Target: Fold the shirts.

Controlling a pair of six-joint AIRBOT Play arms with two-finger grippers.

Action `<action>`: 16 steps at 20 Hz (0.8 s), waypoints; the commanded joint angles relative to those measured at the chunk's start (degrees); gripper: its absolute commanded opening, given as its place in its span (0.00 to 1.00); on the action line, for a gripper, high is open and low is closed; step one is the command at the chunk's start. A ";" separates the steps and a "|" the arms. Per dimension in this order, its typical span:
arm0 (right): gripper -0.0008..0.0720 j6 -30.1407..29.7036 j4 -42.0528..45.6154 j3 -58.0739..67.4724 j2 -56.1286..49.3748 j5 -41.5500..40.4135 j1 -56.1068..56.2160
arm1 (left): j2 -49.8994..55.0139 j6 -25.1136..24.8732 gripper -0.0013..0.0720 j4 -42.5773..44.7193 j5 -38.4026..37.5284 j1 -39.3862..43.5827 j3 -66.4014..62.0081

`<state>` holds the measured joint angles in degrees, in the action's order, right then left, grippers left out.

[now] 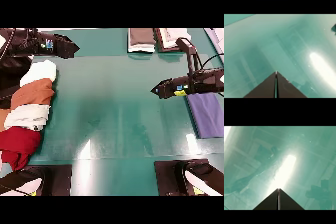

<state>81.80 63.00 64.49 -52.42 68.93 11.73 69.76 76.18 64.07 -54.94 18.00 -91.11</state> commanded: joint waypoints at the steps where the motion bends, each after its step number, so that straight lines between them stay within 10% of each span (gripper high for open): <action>1: 0.04 0.00 0.00 0.04 0.00 0.02 0.07 | 0.00 0.02 0.05 0.00 0.07 0.00 -0.02; 15: 0.04 0.02 -0.02 0.04 0.02 0.07 0.07 | 0.13 -1.70 0.05 2.34 5.29 -0.17 -0.02; 16: 0.04 0.02 -0.02 0.04 0.00 0.04 0.09 | 0.31 -0.98 0.23 7.08 6.88 -0.59 -0.02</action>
<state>81.80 63.00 64.49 -52.42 68.95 11.75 69.84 75.77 65.23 -52.34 17.89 -91.13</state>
